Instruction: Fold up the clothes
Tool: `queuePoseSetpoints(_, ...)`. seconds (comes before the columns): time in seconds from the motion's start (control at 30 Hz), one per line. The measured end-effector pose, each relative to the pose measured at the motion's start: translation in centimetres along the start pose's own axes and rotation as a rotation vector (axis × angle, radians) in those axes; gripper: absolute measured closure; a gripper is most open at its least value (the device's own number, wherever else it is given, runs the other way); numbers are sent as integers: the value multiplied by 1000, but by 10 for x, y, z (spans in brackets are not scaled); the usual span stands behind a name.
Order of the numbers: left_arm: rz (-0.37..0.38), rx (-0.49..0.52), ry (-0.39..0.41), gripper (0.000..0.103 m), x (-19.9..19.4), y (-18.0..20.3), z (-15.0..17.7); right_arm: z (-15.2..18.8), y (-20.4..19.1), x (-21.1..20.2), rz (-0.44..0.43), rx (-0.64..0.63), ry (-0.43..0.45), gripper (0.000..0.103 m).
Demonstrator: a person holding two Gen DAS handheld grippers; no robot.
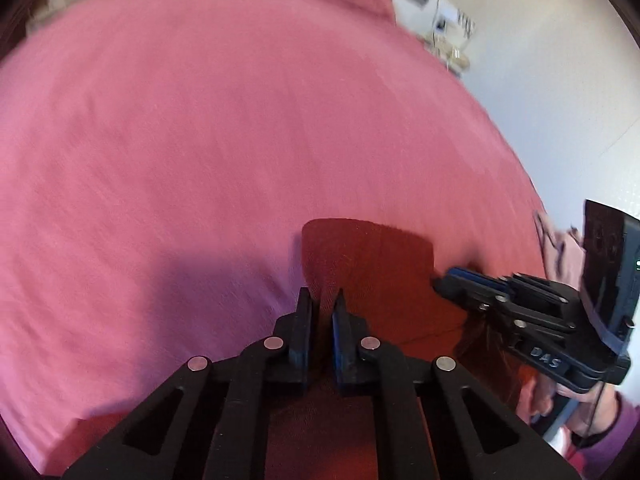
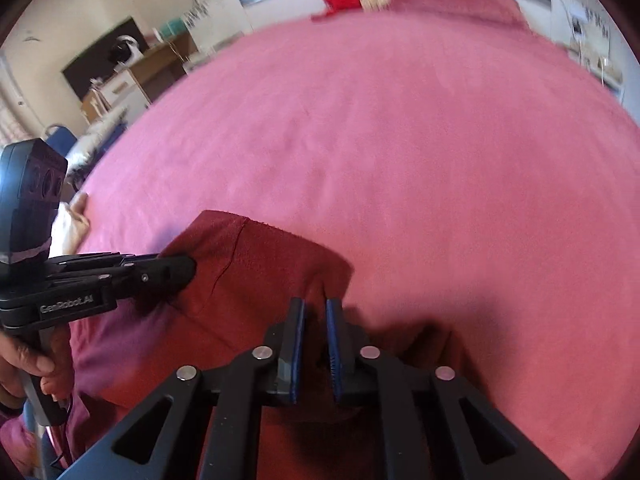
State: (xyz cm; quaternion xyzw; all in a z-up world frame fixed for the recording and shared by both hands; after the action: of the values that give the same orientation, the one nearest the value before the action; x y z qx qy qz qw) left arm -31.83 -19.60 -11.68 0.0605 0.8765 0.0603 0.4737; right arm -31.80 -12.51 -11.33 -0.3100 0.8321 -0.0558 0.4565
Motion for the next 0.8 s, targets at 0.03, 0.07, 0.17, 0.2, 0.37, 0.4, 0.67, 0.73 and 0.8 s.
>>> queuePoseSetpoints(0.03, -31, 1, 74, 95, -13, -6, -8, -11, -7, -9, 6, -39, 53, 95)
queuePoseSetpoints(0.07, -62, 2, 149, 95, -27, -12, -15, -23, -14, -17, 15, -83, 109, 95)
queuePoseSetpoints(0.17, -180, 31, 125, 93, -16, -34, -16, -42, -24, -11, 65, -135, 149, 95)
queuePoseSetpoints(0.2, -226, 61, 63, 89, -1, -42, -8, -42, -23, 3, 73, -127, 109, 95)
queuePoseSetpoints(0.37, -266, 29, 41, 54, -3, -65, 7, -20, -25, 18, -36, -2, 43, 84)
queuePoseSetpoints(0.4, -255, -4, 85, 45, -17, -68, 3, -16, -32, 13, -96, 9, 58, 79)
queuePoseSetpoints(0.67, -386, 42, 103, 39, -36, -77, 48, 13, 14, 48, 58, -4, -161, 103)
queuePoseSetpoints(0.73, -462, 113, 113, 34, -24, -87, 72, 11, 34, 41, 40, 98, -129, 103)
queuePoseSetpoints(0.8, -522, 140, 152, 23, -22, -100, 88, 10, 38, 28, 39, 128, -100, 101)
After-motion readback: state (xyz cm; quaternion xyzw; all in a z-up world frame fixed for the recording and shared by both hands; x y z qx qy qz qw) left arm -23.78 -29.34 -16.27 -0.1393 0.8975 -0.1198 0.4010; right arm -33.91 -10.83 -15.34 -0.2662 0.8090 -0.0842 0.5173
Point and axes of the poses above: each gripper's, at about its wrist camera, not at the fingertips, and x roughly the way its jaws point, y to its right, z to its underside, the point moved 8 cm from there along x, roughly the way its jaws point, and after that the axes turned 12 degrees about -z, right-handed, at the moved point
